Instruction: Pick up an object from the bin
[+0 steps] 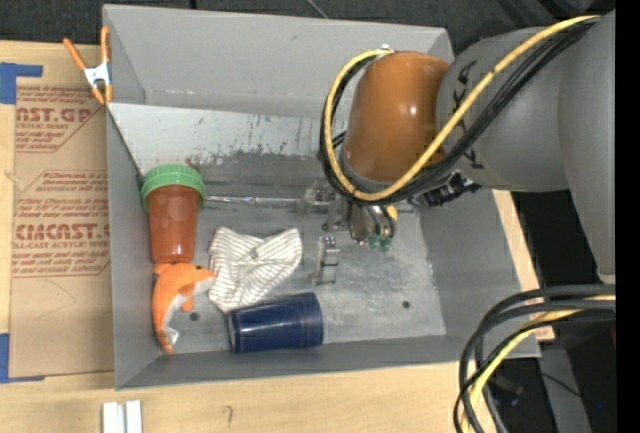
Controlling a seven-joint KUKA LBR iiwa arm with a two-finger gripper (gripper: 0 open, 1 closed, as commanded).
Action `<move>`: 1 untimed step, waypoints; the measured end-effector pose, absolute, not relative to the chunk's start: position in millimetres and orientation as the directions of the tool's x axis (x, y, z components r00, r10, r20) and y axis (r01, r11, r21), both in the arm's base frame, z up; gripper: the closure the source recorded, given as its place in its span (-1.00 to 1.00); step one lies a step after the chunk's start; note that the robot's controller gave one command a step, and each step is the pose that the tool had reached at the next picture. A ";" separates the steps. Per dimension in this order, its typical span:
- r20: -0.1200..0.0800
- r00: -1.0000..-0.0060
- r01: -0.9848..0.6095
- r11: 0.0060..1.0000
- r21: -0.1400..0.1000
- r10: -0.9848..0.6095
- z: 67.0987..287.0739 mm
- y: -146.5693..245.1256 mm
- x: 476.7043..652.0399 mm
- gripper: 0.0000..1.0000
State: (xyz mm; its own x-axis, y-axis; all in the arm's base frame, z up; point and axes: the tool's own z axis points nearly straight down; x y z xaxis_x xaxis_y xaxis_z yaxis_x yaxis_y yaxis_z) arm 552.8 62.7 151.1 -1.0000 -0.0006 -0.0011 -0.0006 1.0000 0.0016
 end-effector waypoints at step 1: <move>-0.006 -0.995 -0.097 0.995 0.000 -0.097 103.0 89.1 560.5 -1.00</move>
Offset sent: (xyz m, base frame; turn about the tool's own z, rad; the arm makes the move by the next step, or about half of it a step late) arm 0.0133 0.0469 -0.0201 -0.2361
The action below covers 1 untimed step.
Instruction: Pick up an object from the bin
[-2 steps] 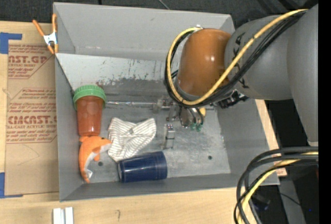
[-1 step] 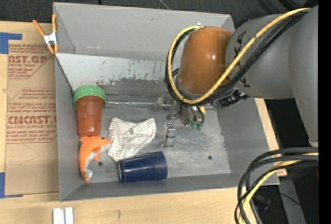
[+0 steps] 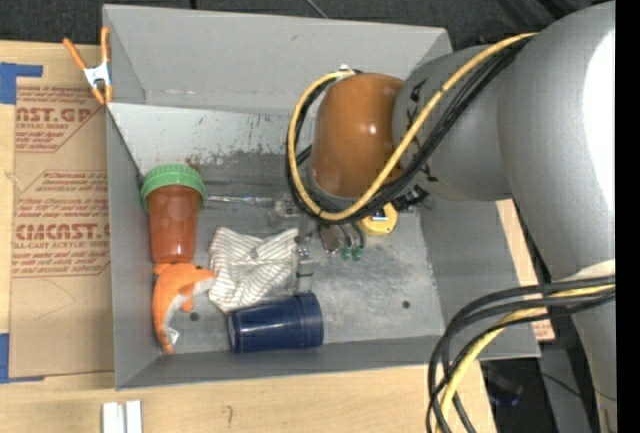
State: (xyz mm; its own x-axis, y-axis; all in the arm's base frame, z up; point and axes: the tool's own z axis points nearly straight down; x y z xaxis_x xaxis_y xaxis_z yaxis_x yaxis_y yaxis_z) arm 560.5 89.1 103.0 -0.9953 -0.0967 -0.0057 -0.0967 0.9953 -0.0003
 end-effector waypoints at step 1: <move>-0.002 -0.986 -0.169 0.986 0.000 -0.169 96.3 101.5 562.6 -1.00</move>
Offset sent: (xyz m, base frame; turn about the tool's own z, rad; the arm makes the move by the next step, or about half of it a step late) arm -0.0037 0.0263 -0.0030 -0.0666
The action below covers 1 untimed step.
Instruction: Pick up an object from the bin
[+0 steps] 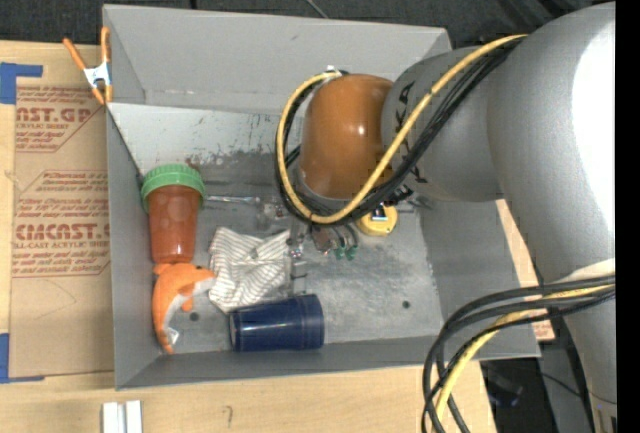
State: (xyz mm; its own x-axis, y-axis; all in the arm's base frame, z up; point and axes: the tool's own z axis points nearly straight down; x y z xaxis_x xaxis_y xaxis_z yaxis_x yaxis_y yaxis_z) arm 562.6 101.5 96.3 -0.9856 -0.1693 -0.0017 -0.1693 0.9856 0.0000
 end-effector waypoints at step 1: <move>-0.002 -0.986 -0.164 0.986 0.002 -0.164 99.8 117.4 556.9 -1.00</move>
Offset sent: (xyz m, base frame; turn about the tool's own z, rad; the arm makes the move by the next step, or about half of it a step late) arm 0.0032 0.0122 -0.0263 -0.1627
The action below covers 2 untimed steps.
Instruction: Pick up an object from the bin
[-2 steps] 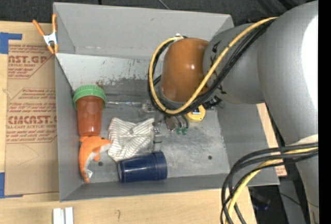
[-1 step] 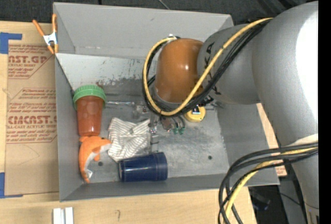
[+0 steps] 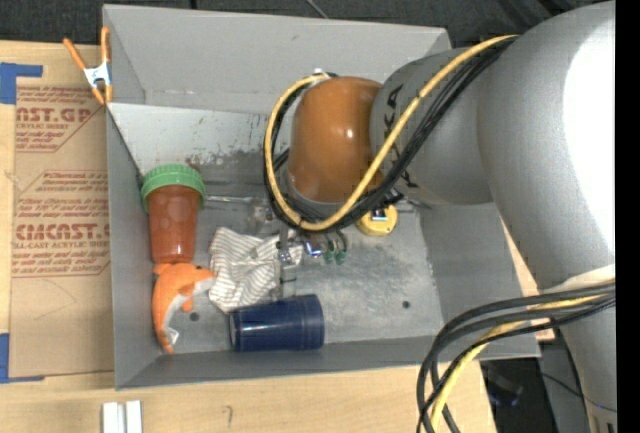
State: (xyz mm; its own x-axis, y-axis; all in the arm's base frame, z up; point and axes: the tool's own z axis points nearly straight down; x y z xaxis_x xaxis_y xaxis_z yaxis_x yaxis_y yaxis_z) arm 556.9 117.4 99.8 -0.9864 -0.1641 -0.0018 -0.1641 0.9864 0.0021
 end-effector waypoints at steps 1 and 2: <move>-0.006 -0.965 -0.261 0.965 0.000 -0.261 83.8 115.8 563.6 -1.00; -0.004 -0.981 -0.196 0.981 0.002 -0.196 70.9 111.6 559.3 1.00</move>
Offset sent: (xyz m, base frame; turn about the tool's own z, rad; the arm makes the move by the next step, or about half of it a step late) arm 0.0016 -0.0074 -0.0298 -0.0314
